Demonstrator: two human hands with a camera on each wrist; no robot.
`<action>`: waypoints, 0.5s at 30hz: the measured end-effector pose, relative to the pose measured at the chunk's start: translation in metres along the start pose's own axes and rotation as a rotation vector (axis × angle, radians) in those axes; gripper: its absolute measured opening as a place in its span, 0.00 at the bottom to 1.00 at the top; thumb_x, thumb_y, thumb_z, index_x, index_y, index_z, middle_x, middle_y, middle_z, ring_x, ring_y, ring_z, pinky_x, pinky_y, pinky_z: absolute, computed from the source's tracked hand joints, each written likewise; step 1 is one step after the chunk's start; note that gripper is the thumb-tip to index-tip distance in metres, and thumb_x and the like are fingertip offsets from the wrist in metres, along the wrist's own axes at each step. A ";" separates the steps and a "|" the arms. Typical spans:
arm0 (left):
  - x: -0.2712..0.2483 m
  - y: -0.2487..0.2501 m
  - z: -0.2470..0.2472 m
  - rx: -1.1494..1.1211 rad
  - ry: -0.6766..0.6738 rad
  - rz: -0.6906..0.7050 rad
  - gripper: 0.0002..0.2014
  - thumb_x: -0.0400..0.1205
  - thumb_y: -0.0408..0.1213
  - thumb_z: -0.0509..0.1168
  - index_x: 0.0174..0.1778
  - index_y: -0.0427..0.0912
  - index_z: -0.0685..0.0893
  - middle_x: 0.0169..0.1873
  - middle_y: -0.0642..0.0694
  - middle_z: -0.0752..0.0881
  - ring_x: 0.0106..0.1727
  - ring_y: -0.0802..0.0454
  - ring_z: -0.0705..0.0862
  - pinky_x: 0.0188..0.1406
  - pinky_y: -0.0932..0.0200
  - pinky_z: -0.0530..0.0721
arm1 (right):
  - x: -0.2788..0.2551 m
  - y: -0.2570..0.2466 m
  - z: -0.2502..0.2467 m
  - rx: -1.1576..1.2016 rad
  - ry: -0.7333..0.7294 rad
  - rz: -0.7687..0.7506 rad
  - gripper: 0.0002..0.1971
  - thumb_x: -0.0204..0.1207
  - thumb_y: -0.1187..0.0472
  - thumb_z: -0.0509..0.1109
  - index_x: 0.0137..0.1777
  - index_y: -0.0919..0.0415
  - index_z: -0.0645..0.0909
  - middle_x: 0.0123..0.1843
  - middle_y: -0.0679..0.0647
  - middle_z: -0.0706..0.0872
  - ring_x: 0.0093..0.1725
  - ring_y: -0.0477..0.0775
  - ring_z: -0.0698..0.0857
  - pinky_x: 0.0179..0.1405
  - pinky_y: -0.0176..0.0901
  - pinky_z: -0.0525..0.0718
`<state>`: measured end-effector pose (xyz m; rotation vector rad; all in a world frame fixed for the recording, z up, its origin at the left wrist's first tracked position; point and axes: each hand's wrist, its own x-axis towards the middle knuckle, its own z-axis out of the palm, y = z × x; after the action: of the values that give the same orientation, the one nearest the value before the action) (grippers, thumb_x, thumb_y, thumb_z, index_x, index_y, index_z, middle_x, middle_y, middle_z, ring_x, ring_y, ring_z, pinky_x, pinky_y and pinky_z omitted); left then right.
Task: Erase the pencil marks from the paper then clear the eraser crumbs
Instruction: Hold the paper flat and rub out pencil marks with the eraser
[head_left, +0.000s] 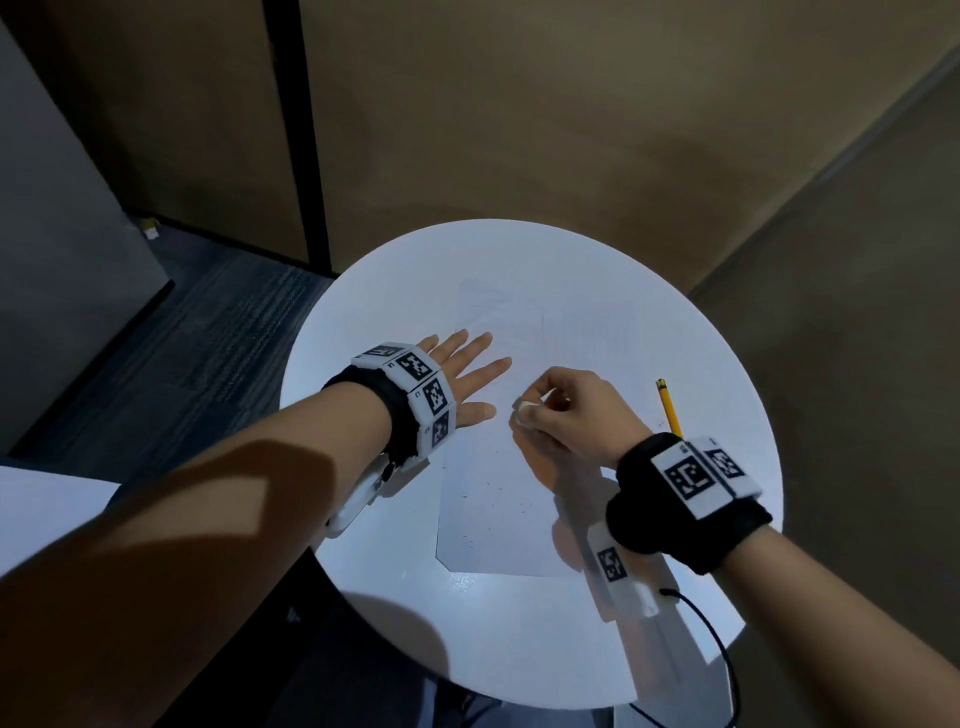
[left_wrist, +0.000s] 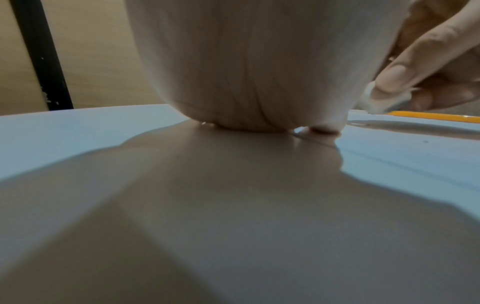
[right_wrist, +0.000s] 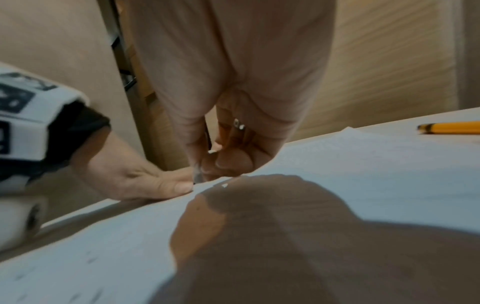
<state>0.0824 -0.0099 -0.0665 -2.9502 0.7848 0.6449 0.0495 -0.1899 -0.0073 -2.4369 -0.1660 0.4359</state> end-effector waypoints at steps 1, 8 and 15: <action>0.000 0.000 0.000 0.000 0.002 0.001 0.31 0.86 0.59 0.41 0.81 0.59 0.33 0.82 0.50 0.31 0.83 0.48 0.35 0.79 0.49 0.36 | -0.001 -0.002 0.005 -0.025 -0.003 -0.016 0.03 0.74 0.59 0.71 0.42 0.57 0.81 0.33 0.46 0.83 0.32 0.38 0.79 0.29 0.24 0.72; -0.001 0.000 0.000 0.002 0.001 0.001 0.31 0.86 0.59 0.41 0.81 0.59 0.34 0.82 0.49 0.32 0.83 0.47 0.35 0.79 0.49 0.37 | -0.021 -0.007 0.001 -0.213 -0.254 -0.132 0.16 0.75 0.63 0.68 0.29 0.48 0.69 0.30 0.40 0.76 0.30 0.37 0.74 0.31 0.22 0.71; -0.002 0.002 -0.001 0.003 0.003 0.009 0.31 0.86 0.59 0.41 0.81 0.58 0.34 0.82 0.49 0.32 0.83 0.47 0.35 0.79 0.49 0.36 | -0.012 -0.009 0.022 -0.180 -0.006 -0.168 0.11 0.77 0.63 0.66 0.34 0.55 0.70 0.30 0.39 0.73 0.31 0.39 0.72 0.31 0.20 0.70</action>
<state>0.0801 -0.0103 -0.0645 -2.9478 0.7991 0.6389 0.0308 -0.1724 -0.0146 -2.5706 -0.4259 0.3668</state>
